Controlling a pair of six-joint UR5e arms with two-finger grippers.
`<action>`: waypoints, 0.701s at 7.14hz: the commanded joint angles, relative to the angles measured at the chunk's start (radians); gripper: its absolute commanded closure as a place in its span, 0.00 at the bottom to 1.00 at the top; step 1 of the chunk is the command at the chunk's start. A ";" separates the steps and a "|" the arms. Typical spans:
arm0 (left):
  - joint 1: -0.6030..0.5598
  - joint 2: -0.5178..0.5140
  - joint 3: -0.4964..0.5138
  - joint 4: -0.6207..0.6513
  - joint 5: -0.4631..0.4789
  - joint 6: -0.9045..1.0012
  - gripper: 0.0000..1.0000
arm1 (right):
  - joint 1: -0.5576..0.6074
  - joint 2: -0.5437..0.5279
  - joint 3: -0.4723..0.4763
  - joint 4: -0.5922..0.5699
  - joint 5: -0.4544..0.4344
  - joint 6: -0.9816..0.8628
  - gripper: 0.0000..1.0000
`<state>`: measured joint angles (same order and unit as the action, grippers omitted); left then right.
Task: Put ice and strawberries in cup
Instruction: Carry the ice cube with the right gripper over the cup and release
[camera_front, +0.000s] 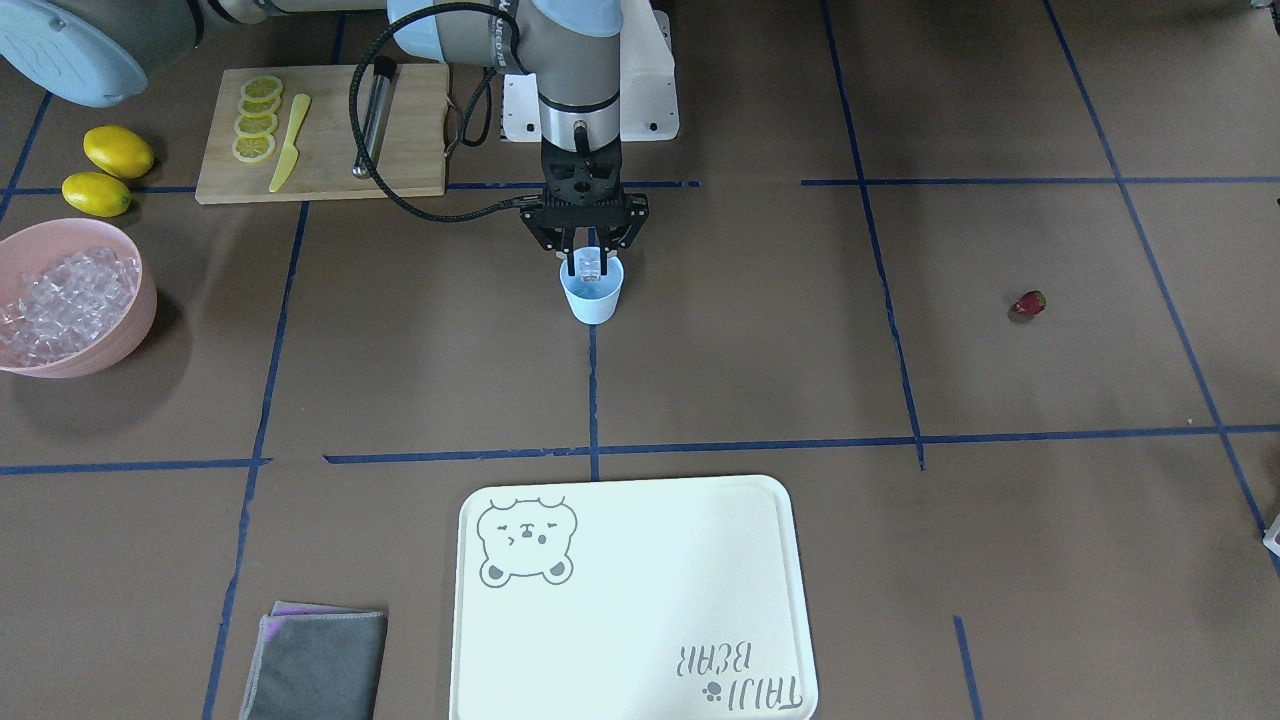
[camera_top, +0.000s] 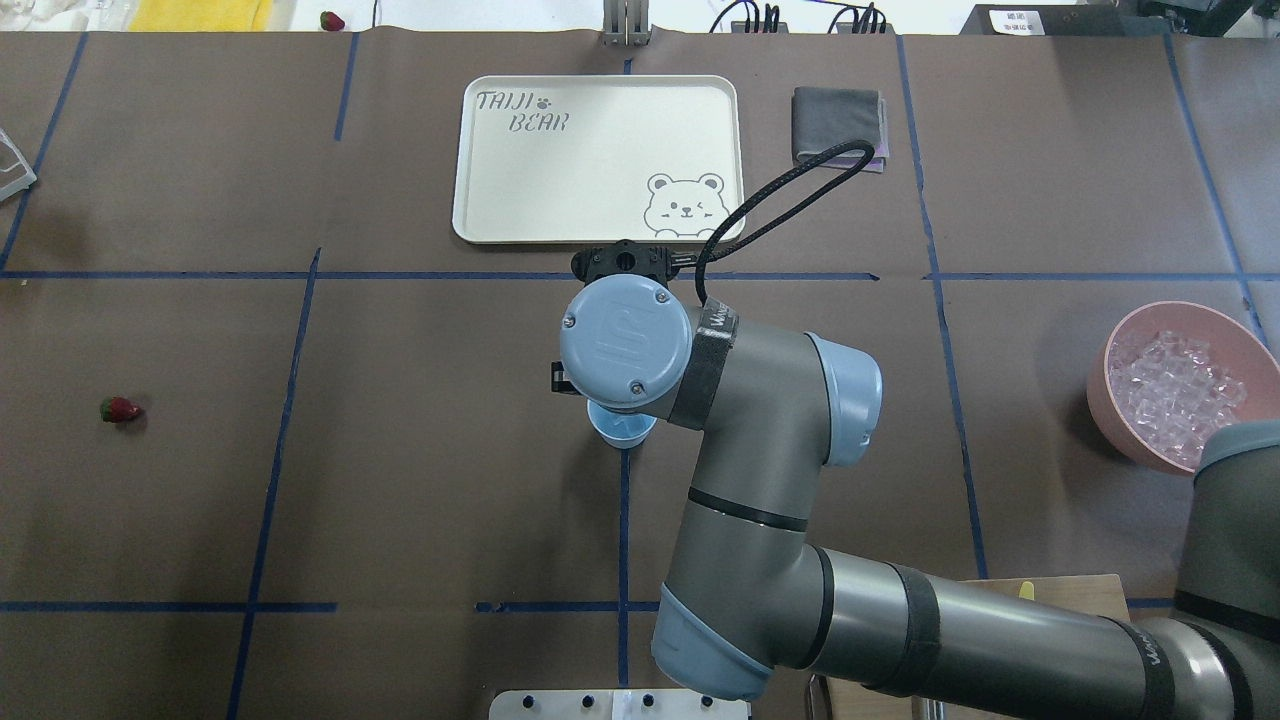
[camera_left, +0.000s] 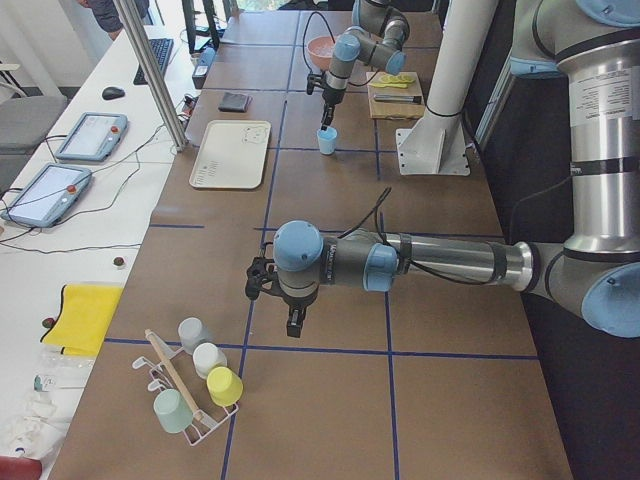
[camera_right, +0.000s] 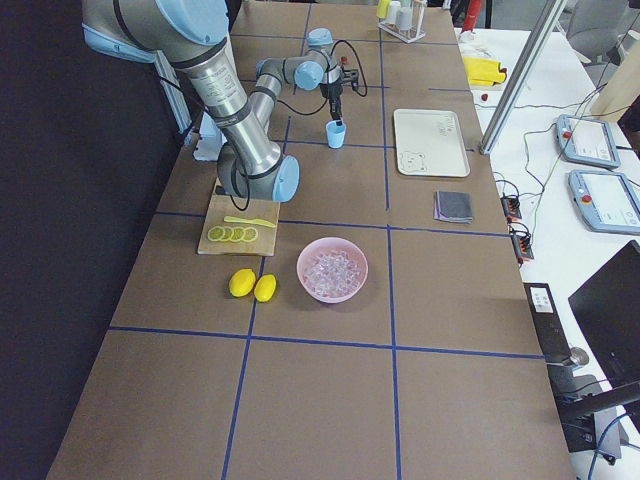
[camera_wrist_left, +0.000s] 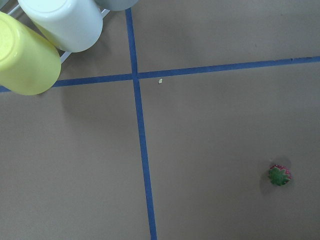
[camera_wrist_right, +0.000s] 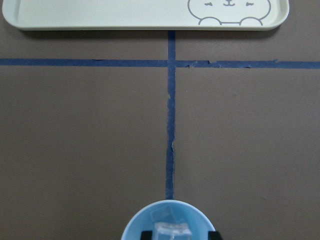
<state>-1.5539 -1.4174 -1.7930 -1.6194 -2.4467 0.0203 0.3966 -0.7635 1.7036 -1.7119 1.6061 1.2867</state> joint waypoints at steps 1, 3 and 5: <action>0.000 0.000 0.000 0.000 0.000 0.000 0.00 | -0.001 0.000 0.002 0.000 0.001 -0.001 0.01; 0.000 0.000 0.000 -0.001 0.000 0.000 0.00 | 0.001 -0.005 0.037 -0.002 0.011 -0.013 0.01; 0.000 0.000 0.000 -0.022 0.003 -0.002 0.00 | 0.088 -0.058 0.086 0.000 0.111 -0.082 0.01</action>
<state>-1.5539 -1.4174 -1.7932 -1.6262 -2.4453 0.0209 0.4393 -0.7934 1.7588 -1.7117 1.6622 1.2439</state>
